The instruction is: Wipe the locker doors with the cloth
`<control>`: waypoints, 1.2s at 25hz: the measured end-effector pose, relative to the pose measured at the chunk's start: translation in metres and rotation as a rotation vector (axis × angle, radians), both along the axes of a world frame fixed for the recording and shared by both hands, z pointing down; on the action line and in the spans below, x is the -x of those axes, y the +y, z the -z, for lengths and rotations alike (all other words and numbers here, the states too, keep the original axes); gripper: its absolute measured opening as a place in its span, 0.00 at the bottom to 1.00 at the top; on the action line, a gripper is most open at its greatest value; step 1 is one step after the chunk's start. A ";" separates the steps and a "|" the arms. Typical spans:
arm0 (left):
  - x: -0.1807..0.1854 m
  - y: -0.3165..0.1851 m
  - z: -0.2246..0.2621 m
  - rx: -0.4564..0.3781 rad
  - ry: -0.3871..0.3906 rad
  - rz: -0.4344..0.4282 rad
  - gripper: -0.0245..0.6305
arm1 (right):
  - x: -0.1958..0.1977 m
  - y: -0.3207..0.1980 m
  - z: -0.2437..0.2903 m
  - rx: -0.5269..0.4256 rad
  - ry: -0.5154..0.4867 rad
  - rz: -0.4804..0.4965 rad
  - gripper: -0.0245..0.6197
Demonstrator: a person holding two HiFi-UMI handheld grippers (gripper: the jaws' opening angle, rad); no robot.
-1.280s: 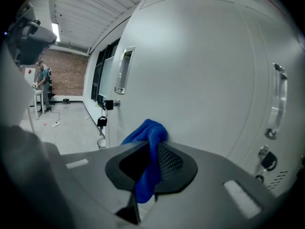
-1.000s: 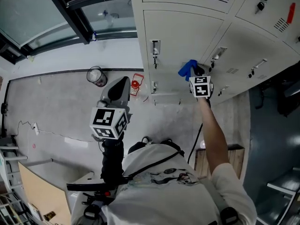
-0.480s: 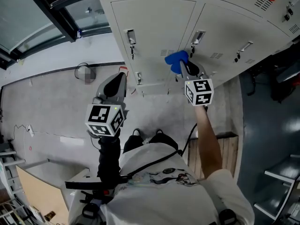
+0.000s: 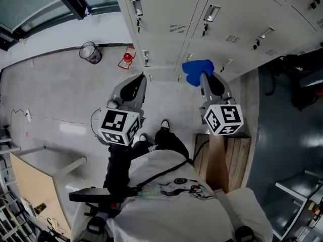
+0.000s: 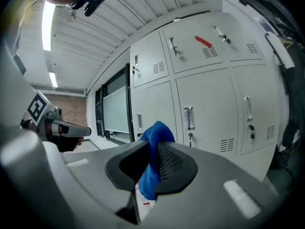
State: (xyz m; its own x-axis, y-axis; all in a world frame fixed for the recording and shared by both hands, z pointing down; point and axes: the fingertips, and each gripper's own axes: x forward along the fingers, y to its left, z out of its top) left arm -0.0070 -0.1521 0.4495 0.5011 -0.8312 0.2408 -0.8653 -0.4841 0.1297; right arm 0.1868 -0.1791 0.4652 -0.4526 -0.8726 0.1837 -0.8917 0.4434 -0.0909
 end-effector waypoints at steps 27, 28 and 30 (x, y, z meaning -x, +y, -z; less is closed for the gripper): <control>0.012 0.226 0.007 -0.018 0.046 0.010 0.04 | 0.012 0.250 0.026 -0.061 -0.040 -0.021 0.09; 0.001 0.232 0.012 -0.023 0.048 0.010 0.04 | 0.006 0.253 0.032 -0.062 -0.044 -0.012 0.09; -0.026 0.237 0.016 -0.050 0.050 -0.019 0.04 | -0.013 0.261 0.041 -0.072 -0.036 -0.015 0.09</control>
